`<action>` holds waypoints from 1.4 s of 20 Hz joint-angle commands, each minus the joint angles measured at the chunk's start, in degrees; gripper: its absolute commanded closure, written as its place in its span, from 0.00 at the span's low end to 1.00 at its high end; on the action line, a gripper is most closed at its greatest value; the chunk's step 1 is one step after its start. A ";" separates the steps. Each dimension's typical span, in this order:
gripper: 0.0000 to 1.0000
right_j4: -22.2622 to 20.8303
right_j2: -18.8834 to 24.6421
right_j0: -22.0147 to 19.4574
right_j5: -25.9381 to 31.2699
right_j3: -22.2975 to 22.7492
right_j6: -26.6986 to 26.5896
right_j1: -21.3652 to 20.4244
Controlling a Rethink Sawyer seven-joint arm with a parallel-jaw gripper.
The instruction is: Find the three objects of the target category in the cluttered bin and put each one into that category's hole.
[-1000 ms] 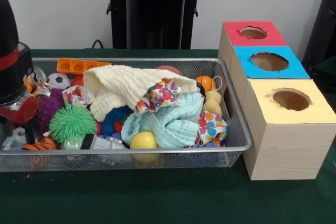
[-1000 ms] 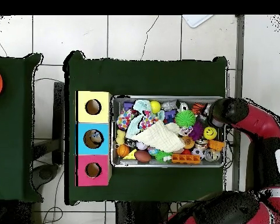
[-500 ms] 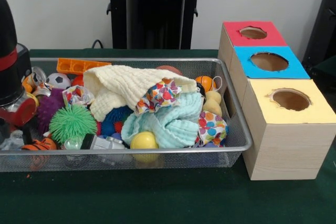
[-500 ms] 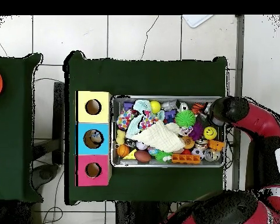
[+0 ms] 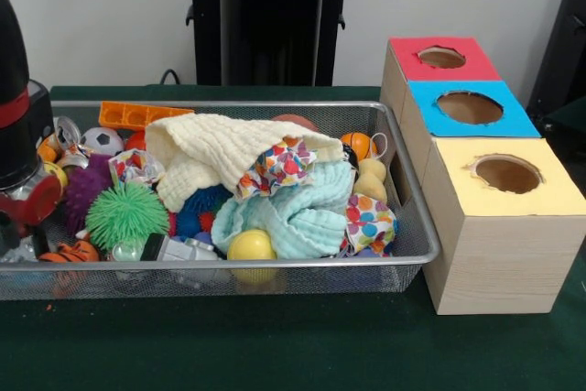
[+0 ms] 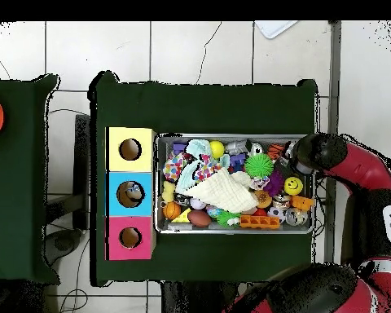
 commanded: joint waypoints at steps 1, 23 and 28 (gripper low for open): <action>1.00 -2.36 -0.79 0.17 0.90 -0.01 0.39 5.26; 1.00 -1.36 -2.24 1.25 3.84 0.35 0.91 3.74; 1.00 0.07 -2.54 1.80 6.64 3.77 0.75 -1.24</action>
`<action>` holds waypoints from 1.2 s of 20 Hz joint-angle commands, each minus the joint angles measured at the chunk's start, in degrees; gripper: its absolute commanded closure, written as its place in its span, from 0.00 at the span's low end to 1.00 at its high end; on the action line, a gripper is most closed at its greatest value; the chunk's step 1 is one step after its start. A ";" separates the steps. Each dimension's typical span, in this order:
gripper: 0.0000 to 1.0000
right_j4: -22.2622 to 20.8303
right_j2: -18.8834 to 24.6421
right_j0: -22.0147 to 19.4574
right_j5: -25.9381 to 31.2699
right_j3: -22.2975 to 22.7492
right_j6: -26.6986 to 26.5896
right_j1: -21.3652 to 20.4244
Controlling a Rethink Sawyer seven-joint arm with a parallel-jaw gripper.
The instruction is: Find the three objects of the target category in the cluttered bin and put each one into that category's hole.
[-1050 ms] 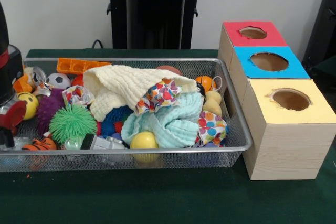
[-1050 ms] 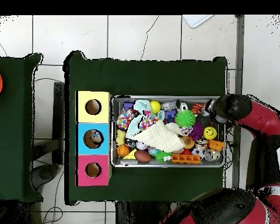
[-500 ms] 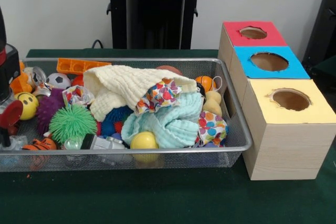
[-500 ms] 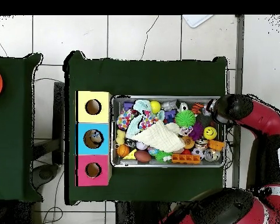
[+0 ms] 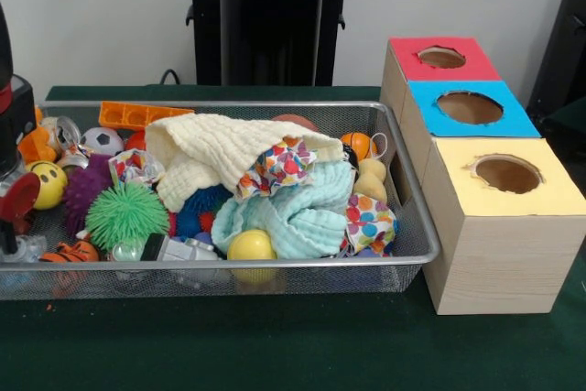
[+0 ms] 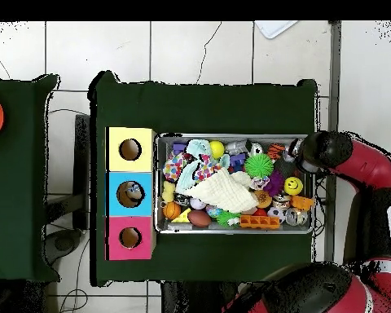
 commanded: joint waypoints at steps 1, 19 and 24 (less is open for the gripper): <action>1.00 0.68 -0.33 1.12 7.54 6.52 0.70 -2.33; 1.00 1.62 -0.41 0.62 9.19 10.23 0.00 -7.00; 1.00 2.84 -0.28 1.75 10.70 11.34 1.14 -10.28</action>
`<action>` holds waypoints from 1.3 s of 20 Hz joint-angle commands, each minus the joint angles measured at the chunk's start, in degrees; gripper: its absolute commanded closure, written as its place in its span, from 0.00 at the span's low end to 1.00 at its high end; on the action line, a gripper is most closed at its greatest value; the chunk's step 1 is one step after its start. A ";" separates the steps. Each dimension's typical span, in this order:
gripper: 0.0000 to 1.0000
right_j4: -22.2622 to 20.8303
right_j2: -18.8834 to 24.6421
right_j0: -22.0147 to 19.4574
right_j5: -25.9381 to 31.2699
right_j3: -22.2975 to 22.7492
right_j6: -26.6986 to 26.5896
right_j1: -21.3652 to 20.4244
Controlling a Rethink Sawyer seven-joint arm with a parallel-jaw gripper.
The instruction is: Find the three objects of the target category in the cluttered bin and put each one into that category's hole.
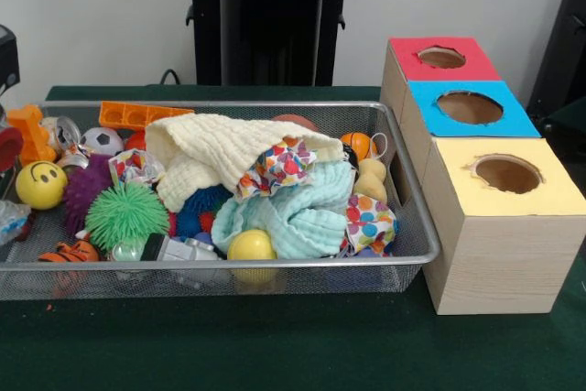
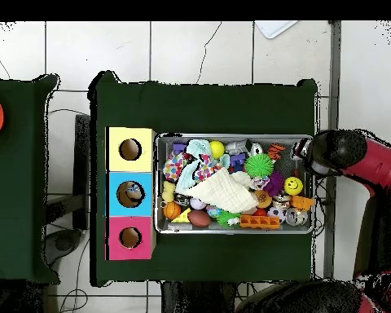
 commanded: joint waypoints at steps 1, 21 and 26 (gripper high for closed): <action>1.00 2.79 0.91 1.68 8.77 8.67 1.35 -5.57; 1.00 7.50 -2.49 10.29 14.04 10.43 10.47 -13.03; 1.00 9.40 -4.35 13.49 14.46 10.77 13.49 -13.81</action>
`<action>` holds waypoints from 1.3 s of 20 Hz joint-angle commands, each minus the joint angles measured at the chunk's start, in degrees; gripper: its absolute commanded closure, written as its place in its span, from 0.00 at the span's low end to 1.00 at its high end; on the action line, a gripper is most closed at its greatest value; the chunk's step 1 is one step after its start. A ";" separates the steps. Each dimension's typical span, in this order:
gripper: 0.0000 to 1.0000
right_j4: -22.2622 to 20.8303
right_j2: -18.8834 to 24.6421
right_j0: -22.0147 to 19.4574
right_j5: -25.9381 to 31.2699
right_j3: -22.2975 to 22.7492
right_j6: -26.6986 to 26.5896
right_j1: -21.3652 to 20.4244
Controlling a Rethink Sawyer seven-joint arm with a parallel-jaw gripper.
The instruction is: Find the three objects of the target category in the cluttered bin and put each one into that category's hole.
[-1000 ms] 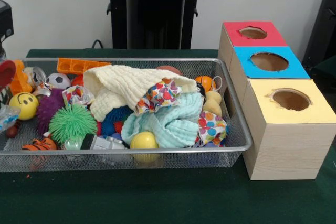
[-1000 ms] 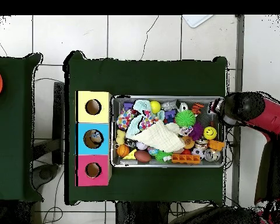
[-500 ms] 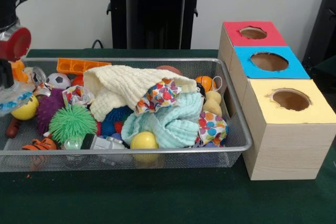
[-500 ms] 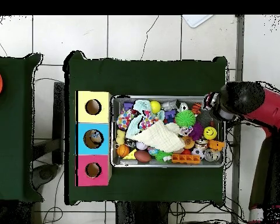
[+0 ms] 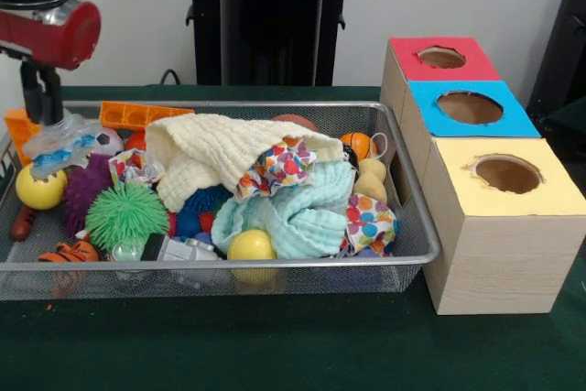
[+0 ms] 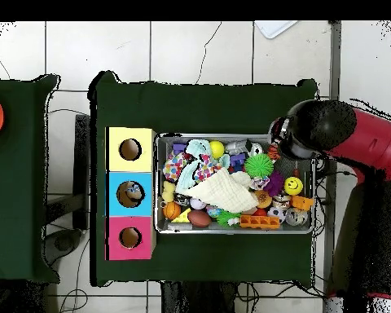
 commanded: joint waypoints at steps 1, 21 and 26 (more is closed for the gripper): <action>1.00 3.65 -1.57 4.34 7.27 6.96 14.39 -1.21; 1.00 13.27 -10.13 15.97 -2.61 24.36 20.76 -9.20; 1.00 15.14 -11.99 17.91 -4.10 30.24 20.42 -13.46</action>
